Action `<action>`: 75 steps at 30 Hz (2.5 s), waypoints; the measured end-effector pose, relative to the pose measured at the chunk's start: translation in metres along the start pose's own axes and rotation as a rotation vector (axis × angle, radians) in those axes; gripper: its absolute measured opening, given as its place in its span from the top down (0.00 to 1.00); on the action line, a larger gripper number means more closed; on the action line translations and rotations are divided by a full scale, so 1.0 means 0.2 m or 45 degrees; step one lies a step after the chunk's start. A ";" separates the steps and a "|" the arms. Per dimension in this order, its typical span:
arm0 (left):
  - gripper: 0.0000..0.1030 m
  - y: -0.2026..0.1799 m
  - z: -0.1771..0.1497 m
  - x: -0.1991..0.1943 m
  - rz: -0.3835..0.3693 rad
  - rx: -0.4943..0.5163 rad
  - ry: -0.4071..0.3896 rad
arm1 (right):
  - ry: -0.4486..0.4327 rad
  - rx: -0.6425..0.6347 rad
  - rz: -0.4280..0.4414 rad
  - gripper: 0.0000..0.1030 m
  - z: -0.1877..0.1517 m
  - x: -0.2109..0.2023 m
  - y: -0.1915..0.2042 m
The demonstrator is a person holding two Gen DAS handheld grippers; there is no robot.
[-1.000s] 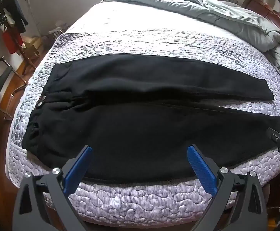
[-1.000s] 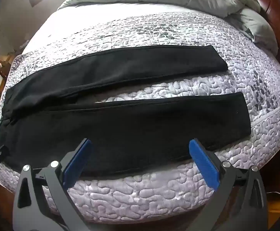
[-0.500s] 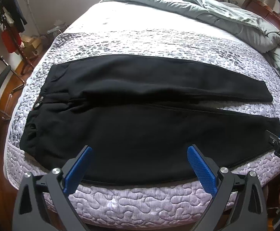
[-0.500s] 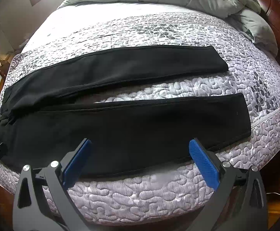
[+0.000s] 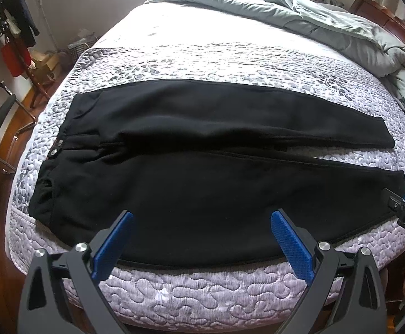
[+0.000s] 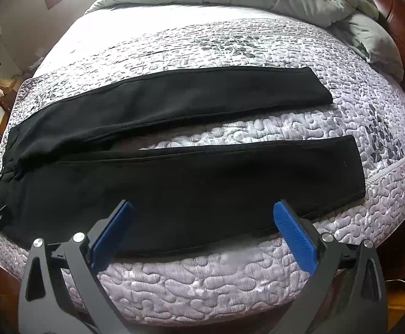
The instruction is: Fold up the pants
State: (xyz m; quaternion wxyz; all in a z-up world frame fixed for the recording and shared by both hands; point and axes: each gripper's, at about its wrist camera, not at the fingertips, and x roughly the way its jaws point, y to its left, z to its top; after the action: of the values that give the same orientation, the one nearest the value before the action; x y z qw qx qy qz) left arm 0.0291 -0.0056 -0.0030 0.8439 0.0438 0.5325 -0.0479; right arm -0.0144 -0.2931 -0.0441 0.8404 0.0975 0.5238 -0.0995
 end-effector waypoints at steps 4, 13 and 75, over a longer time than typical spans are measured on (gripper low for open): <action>0.04 0.00 0.00 0.00 0.002 0.001 -0.002 | 0.003 0.016 0.008 0.03 0.00 0.01 0.00; 0.04 0.00 0.00 0.00 0.000 0.001 -0.001 | 0.003 0.018 0.010 0.03 -0.01 0.01 0.00; 0.04 -0.82 0.90 0.76 -0.399 0.192 0.179 | 0.310 0.054 0.021 0.03 1.07 0.95 -1.18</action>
State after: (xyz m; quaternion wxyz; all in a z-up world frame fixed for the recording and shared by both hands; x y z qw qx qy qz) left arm 0.2348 -0.1952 -0.0674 0.7812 0.0266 0.5853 -0.2156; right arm 0.1890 -0.5907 -0.1365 0.7692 0.1309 0.6188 -0.0913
